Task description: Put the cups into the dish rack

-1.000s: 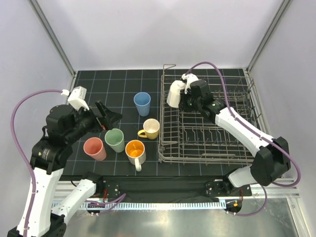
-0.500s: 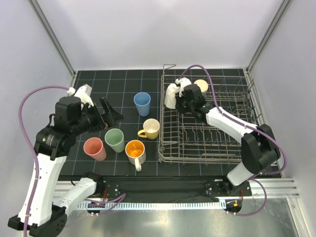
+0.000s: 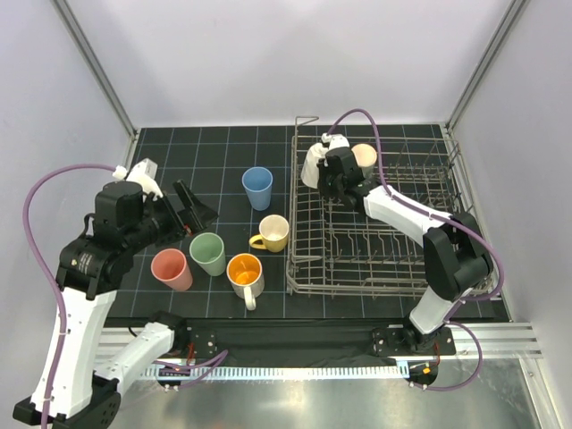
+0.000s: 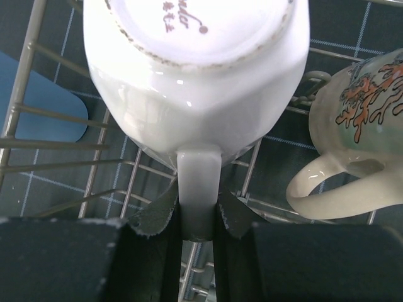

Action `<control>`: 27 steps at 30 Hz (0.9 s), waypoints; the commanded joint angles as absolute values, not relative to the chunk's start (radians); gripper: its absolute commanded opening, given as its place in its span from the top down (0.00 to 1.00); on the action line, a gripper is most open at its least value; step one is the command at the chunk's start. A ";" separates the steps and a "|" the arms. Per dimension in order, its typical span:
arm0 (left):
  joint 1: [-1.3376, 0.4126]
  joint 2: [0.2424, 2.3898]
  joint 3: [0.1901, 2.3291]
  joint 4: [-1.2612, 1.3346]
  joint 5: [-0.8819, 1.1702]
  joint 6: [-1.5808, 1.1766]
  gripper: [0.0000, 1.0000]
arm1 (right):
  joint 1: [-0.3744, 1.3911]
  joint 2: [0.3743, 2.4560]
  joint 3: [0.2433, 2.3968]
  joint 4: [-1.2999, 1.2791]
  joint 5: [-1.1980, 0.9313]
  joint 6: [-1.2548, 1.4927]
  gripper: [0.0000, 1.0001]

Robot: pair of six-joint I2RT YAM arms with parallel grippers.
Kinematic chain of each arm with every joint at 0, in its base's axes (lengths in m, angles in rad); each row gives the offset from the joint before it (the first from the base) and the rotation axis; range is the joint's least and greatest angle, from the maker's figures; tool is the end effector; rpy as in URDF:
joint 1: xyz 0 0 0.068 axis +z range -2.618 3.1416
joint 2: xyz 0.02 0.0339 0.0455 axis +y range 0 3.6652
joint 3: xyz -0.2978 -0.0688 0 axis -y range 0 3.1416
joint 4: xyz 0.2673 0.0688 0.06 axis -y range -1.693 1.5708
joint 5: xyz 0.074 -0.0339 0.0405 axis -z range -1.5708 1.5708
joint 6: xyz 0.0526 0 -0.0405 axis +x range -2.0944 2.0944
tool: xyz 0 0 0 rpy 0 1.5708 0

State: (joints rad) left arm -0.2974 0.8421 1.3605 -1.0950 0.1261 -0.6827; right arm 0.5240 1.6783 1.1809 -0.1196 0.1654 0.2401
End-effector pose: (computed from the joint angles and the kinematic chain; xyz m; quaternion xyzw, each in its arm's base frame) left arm 0.1223 -0.0444 0.4514 -0.1385 0.8667 -0.2729 0.3938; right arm 0.3664 0.2017 0.2619 -0.0877 0.8818 0.1025 0.4518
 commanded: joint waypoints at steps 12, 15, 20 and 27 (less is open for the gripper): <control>-0.299 0.853 1.362 -1.109 0.100 -0.695 0.00 | 0.531 1.533 1.126 0.095 0.167 0.353 0.96; -0.299 0.856 1.362 -1.109 0.100 -0.693 0.00 | 0.532 1.502 1.098 0.113 0.149 0.362 0.96; -0.299 0.848 1.355 -1.103 0.092 -0.693 0.00 | 0.531 1.459 1.035 0.176 0.100 0.377 0.96; -0.299 0.842 1.336 -1.091 0.100 -0.715 0.00 | 0.531 1.517 1.051 0.184 0.049 0.390 0.96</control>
State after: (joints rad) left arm -0.2974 0.8524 1.3472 -1.1114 0.0986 -0.7017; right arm 0.5262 1.5272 1.0172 0.0032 0.0654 0.3710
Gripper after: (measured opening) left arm 0.996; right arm 0.212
